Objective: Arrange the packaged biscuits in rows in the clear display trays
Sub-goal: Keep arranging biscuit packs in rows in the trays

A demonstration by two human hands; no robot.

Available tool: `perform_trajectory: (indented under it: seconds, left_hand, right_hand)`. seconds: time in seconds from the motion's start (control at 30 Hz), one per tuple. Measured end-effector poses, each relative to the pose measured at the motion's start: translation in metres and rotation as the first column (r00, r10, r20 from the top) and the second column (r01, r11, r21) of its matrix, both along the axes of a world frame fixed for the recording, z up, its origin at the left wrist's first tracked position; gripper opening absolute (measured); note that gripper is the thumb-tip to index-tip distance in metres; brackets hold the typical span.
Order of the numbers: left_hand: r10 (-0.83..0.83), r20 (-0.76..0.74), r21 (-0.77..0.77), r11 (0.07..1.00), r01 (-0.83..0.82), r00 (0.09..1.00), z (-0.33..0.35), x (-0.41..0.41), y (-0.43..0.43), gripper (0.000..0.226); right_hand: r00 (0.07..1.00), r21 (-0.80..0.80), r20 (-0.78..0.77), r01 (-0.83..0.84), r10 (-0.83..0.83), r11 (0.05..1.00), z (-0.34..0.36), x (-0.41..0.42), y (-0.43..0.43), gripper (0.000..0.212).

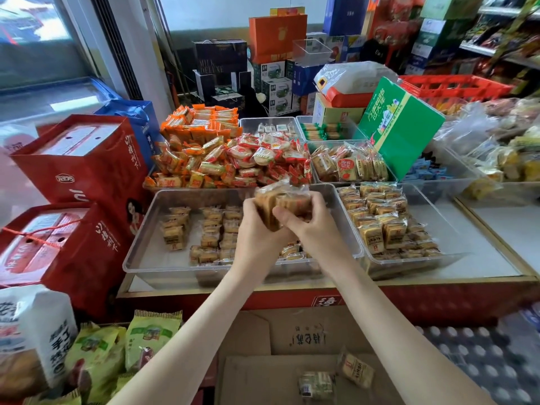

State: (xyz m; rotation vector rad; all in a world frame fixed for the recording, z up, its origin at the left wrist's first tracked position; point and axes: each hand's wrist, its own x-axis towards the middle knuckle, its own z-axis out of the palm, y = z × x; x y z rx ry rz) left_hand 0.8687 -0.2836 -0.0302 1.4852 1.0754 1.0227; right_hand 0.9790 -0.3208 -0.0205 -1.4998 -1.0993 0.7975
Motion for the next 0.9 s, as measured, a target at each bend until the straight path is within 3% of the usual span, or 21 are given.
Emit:
perform_trajectory:
  seconds: [0.1, 0.2, 0.23, 0.3, 0.37, 0.4, 0.53, 0.6, 0.63, 0.7, 0.77, 0.9]
  left_hand:
    - [-0.200, -0.068, 0.018, 0.979, 0.202, 0.977, 0.001, -0.006, -0.001, 0.048]
    - [-0.250, 0.027, -0.045, 0.967, 0.251, 0.968, 0.000, -0.017, 0.009, 0.039]
    - [-0.219, 0.058, -0.066, 0.973, 0.222, 0.974, -0.001, -0.019, 0.014, 0.033]
    - [-0.136, 0.160, -0.157, 0.974, 0.162, 0.978, -0.003, -0.022, 0.021, 0.020]
    - [-0.084, 0.306, -0.279, 0.944, 0.174, 0.948, -0.006, -0.024, 0.027, 0.021]
    - [-0.068, 0.367, -0.324, 0.926, 0.196, 0.928, -0.007, -0.025, 0.029, 0.022]
    - [-0.037, 0.457, -0.429, 0.866, 0.256, 0.889, -0.012, -0.023, 0.032, 0.021]
    - [-0.052, 0.446, -0.442, 0.855, 0.271, 0.893, -0.019, -0.020, 0.032, 0.022]
    - [-0.057, 0.441, -0.444, 0.853, 0.273, 0.896, -0.022, -0.018, 0.032, 0.023]
    - [-0.044, 0.426, -0.448, 0.858, 0.253, 0.903, -0.030, -0.014, 0.034, 0.023]
    - [-0.001, 0.384, -0.460, 0.867, 0.192, 0.923, -0.039, -0.010, 0.040, 0.023]
    - [0.075, 0.184, -0.432, 0.902, 0.012, 0.980, -0.061, -0.001, 0.057, 0.021]
  right_hand:
    - [0.995, -0.021, -0.087, 0.048, -0.050, 0.999, -0.002, 0.010, 0.000, 0.027]
    - [0.908, -0.006, -0.392, -0.161, 0.146, 0.987, -0.005, 0.029, -0.002, 0.026]
    - [0.830, 0.025, -0.520, -0.219, 0.200, 0.975, -0.009, 0.035, -0.003, 0.028]
    - [0.581, 0.154, -0.759, -0.279, 0.294, 0.948, -0.016, 0.046, -0.003, 0.036]
    - [0.299, 0.339, -0.857, -0.288, 0.420, 0.896, -0.026, 0.052, -0.005, 0.046]
    - [0.214, 0.403, -0.860, -0.270, 0.462, 0.875, -0.029, 0.054, -0.007, 0.050]
    - [0.122, 0.465, -0.858, -0.224, 0.498, 0.856, -0.037, 0.075, -0.008, 0.057]
    - [0.222, 0.391, -0.857, -0.305, 0.464, 0.868, -0.040, 0.090, -0.009, 0.048]
    - [0.354, 0.321, -0.821, -0.362, 0.447, 0.875, -0.040, 0.097, -0.008, 0.042]
    - [0.719, 0.079, -0.600, -0.383, 0.351, 0.920, -0.042, 0.106, -0.005, 0.045]
    - [0.930, -0.117, -0.334, -0.204, 0.155, 0.972, -0.057, 0.117, 0.007, 0.052]
    - [0.983, -0.209, -0.043, 0.168, -0.180, 0.963, -0.083, 0.142, 0.037, 0.050]
